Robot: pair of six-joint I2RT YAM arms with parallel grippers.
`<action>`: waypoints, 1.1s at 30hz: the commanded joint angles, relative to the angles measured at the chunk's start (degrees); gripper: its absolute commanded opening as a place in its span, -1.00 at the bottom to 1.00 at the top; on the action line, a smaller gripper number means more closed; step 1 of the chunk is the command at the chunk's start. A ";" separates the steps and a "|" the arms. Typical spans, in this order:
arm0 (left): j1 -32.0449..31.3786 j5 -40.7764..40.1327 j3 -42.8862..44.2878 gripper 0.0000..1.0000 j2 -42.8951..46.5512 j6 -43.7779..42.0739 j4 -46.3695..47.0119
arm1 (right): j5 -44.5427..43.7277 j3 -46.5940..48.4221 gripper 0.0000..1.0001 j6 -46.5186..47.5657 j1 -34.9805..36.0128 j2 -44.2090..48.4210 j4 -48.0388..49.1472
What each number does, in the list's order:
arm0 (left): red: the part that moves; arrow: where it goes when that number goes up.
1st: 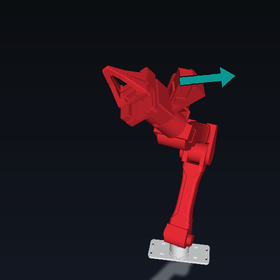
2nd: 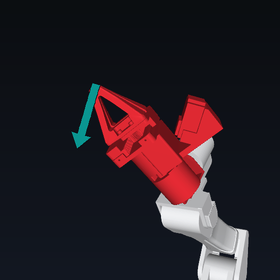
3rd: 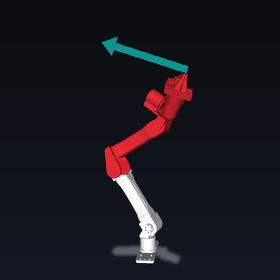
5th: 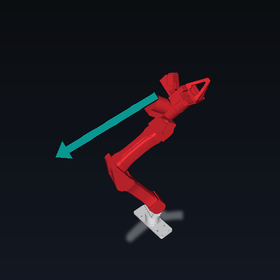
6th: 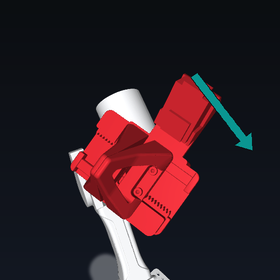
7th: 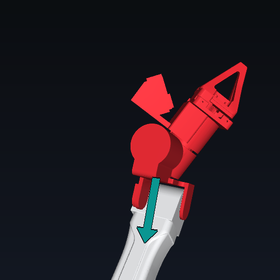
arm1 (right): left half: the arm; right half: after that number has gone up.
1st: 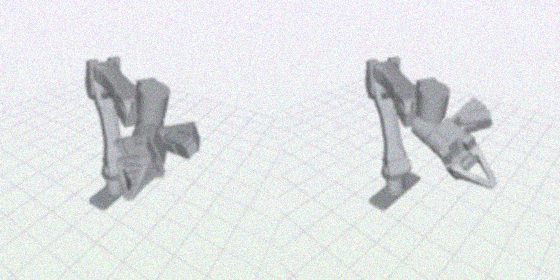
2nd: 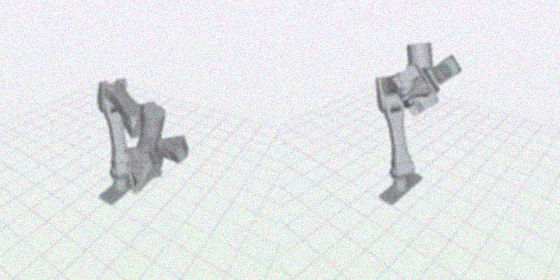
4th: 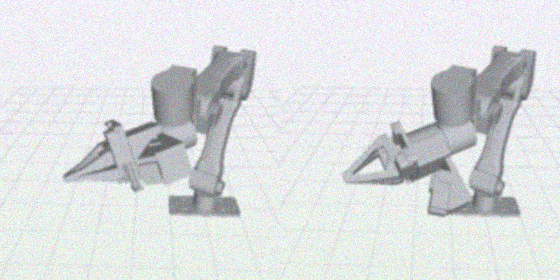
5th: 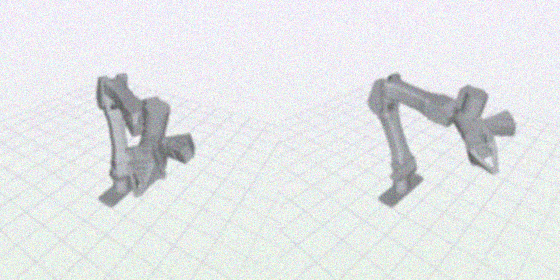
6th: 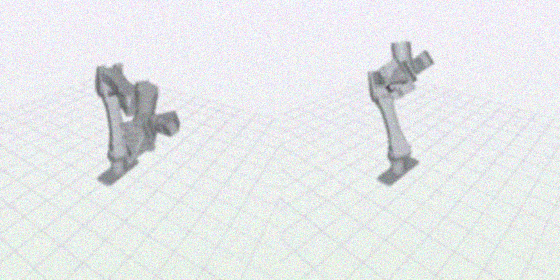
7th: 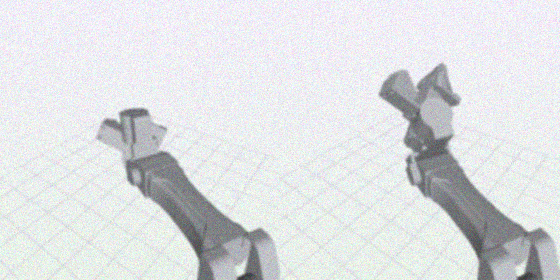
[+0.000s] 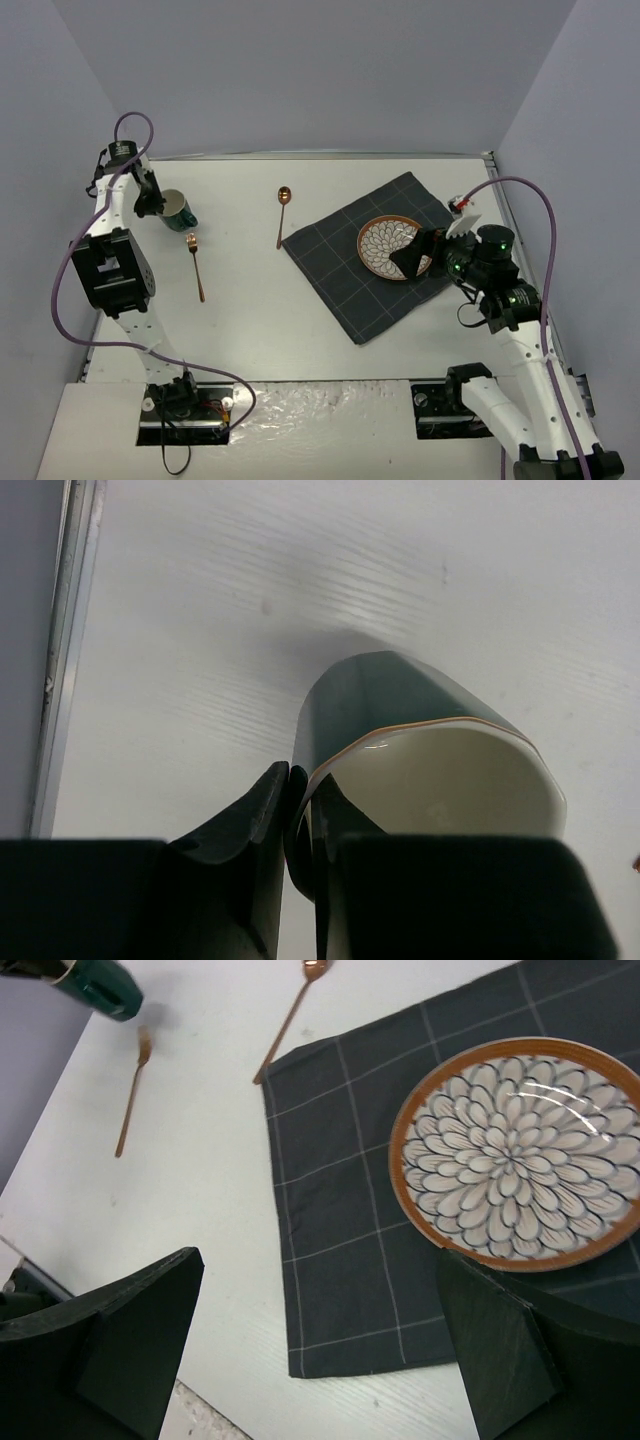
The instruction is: Set the dinner table for one person
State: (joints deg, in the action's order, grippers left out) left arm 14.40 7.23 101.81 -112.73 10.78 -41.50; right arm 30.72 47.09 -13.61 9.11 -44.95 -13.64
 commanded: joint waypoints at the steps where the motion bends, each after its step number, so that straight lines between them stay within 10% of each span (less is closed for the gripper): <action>1: -8.76 -4.76 5.31 -1.00 11.40 6.26 -6.48 | -6.54 5.39 0.96 -0.10 8.85 -6.19 7.84; 11: -28.38 -12.46 1.72 -1.00 19.00 17.24 -8.24 | -26.06 17.08 0.94 6.11 34.95 -25.94 13.16; 33: -44.10 -17.08 2.51 -1.00 20.68 20.60 -9.48 | -34.65 32.06 0.20 13.00 42.66 -47.14 19.55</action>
State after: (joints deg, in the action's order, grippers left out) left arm -28.41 -8.38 102.37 -96.98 29.62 -53.85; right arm -1.51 75.35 -1.73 51.31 -91.23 0.97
